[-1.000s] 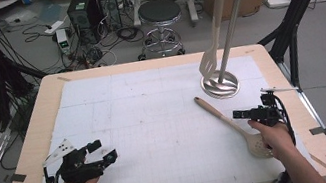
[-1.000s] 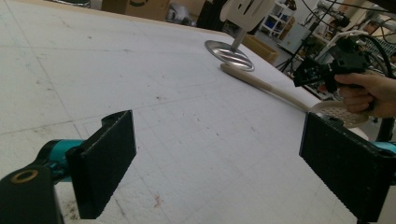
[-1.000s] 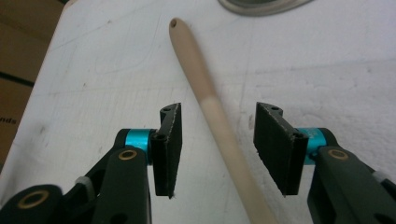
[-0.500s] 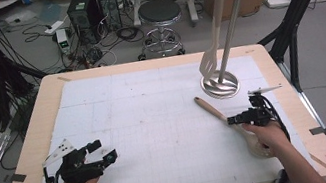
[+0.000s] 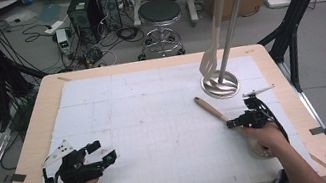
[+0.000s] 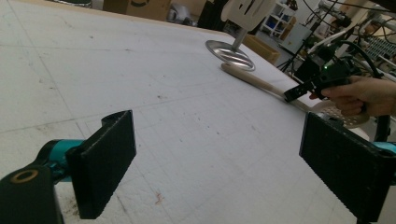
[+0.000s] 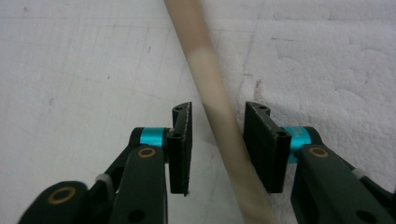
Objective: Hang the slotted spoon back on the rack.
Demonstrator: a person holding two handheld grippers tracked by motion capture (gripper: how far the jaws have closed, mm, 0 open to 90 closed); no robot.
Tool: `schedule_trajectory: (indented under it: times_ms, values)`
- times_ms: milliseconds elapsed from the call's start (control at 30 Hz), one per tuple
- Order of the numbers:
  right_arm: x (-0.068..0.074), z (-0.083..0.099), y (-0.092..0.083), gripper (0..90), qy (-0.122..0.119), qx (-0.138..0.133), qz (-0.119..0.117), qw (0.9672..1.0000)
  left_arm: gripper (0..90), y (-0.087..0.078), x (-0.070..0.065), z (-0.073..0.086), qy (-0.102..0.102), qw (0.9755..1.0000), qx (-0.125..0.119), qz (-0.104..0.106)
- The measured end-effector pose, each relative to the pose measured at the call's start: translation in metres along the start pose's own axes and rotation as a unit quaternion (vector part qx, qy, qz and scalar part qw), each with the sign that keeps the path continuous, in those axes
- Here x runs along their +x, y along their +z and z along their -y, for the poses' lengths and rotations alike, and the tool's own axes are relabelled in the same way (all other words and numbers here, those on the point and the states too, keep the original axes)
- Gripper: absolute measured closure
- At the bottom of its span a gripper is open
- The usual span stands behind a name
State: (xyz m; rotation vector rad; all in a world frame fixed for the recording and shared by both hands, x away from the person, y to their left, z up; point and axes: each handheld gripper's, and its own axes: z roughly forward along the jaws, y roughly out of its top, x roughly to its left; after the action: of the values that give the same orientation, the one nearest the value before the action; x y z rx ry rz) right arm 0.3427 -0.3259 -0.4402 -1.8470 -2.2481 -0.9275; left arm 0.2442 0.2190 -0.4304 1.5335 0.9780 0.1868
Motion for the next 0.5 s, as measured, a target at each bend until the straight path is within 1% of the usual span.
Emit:
schedule_trajectory:
  times_ms: [33,100,133,200,233,267,333,367,400,433,467,500]
  values:
    - [0.0003,0.0001,0.0000,68.1,-0.005,0.001,0.006,1.0000,11.4,0.0001,-0.0004,-0.0001,0.001,1.0000,0.000,0.000]
    - [0.0000,-0.0004,-0.0003,68.6,-0.006,0.005,0.005,1.0000,11.4,0.0003,-0.0005,-0.0001,0.001,1.0000,0.000,0.000]
    - [0.0001,-0.0005,-0.0003,69.0,-0.010,0.005,0.005,0.9999,11.4,0.0002,-0.0004,-0.0002,0.000,1.0000,0.001,0.000]
    - [0.0030,-0.0004,-0.0002,70.2,-0.023,0.006,0.015,0.9996,11.4,0.0007,-0.0001,-0.0002,0.000,1.0000,-0.001,-0.001]
    - [0.0043,-0.0001,0.0002,70.7,-0.034,0.004,0.022,0.9992,11.4,0.0004,0.0001,-0.0003,0.001,1.0000,0.000,-0.001]
    - [0.0065,0.0003,-0.0002,71.2,-0.039,0.005,0.029,0.9988,11.4,0.0004,0.0003,-0.0002,0.001,1.0000,0.000,0.000]
    - [0.0074,0.0004,-0.0002,73.2,-0.046,0.004,0.031,0.9985,11.4,0.0006,0.0003,0.0001,0.001,1.0000,0.000,-0.001]
    - [0.0071,0.0006,-0.0007,75.5,-0.044,0.003,0.032,0.9985,11.4,0.0006,0.0005,0.0002,0.001,1.0000,0.001,-0.002]
    - [0.0061,0.0008,-0.0018,78.1,-0.037,0.007,0.022,0.9990,11.4,0.0006,0.0005,0.0003,0.001,1.0000,0.001,-0.002]
    - [0.0031,0.0013,-0.0014,78.3,-0.022,0.007,0.003,0.9997,11.4,0.0003,0.0006,0.0003,0.001,1.0000,0.001,-0.001]
    - [0.0010,0.0035,-0.0016,78.4,0.000,0.004,-0.014,0.9999,11.4,0.0000,0.0007,0.0002,0.000,1.0000,0.001,0.000]
    - [0.0002,0.0044,-0.0012,78.4,0.001,0.001,-0.022,0.9998,11.4,-0.0003,0.0007,0.0002,-0.002,1.0000,0.000,0.000]
